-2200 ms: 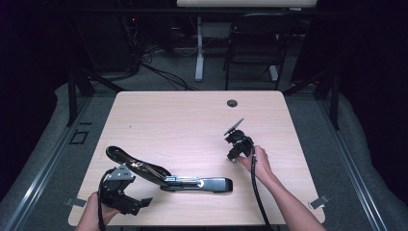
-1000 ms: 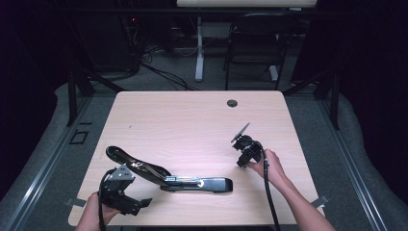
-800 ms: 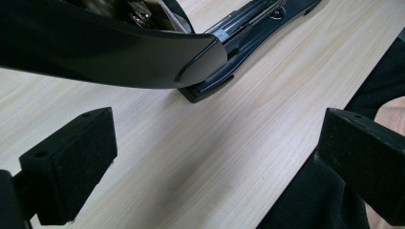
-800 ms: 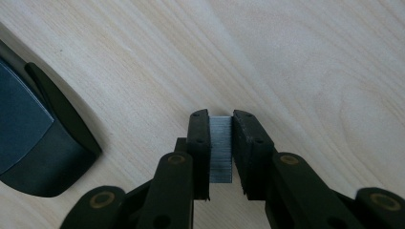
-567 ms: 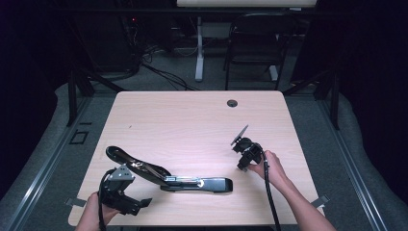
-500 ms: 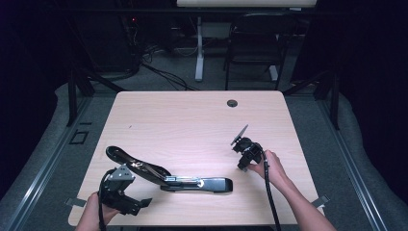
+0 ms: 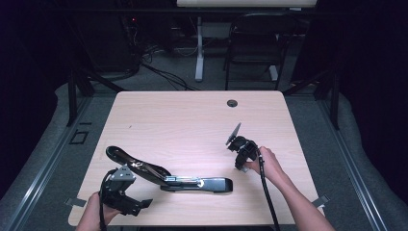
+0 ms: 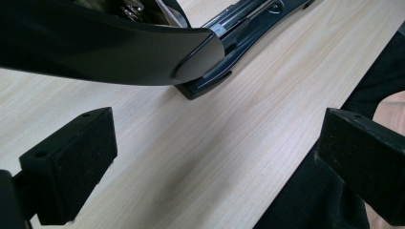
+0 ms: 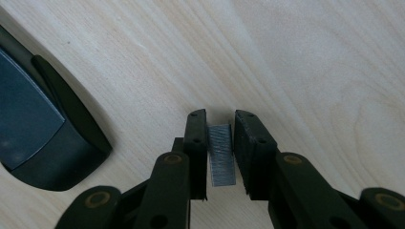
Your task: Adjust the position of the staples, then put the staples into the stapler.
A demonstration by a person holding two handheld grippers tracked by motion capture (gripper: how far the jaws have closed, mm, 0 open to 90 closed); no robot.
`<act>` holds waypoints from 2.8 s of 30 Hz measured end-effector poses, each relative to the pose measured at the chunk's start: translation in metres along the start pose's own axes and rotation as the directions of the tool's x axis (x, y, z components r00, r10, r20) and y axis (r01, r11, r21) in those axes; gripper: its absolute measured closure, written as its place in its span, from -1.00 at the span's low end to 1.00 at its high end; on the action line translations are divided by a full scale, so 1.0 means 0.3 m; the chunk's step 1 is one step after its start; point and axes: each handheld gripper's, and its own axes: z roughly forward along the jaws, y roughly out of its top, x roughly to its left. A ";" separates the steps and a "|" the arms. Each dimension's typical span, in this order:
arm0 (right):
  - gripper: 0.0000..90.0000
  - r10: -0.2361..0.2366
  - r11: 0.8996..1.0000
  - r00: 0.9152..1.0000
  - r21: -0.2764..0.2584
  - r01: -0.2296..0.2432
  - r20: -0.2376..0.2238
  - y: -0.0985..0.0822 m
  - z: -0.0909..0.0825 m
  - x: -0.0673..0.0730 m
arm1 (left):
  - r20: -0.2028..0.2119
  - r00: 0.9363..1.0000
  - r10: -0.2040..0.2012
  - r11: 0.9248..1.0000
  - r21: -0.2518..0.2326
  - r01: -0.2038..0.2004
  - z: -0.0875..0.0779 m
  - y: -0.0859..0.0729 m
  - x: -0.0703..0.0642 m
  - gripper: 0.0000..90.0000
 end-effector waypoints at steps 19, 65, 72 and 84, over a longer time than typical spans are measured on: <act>0.74 -0.025 1.000 1.000 0.008 0.025 0.006 -0.004 -0.033 0.003 | 0.005 1.000 -0.007 1.000 0.006 0.007 0.002 -0.003 0.005 -1.00; 0.74 -0.112 0.978 0.994 -0.178 0.112 0.010 0.013 -0.089 0.080 | 0.013 0.997 -0.073 0.997 -0.040 0.073 -0.012 -0.030 0.075 -1.00; 0.74 -0.130 0.969 0.991 -0.214 0.124 -0.015 0.030 -0.095 0.107 | 0.010 0.998 -0.064 0.996 -0.066 0.064 -0.018 -0.028 0.075 -1.00; 0.74 -0.215 0.945 0.976 -0.262 0.198 -0.037 0.057 -0.111 0.181 | 0.006 0.999 -0.052 0.995 -0.080 0.052 -0.023 -0.027 0.074 -1.00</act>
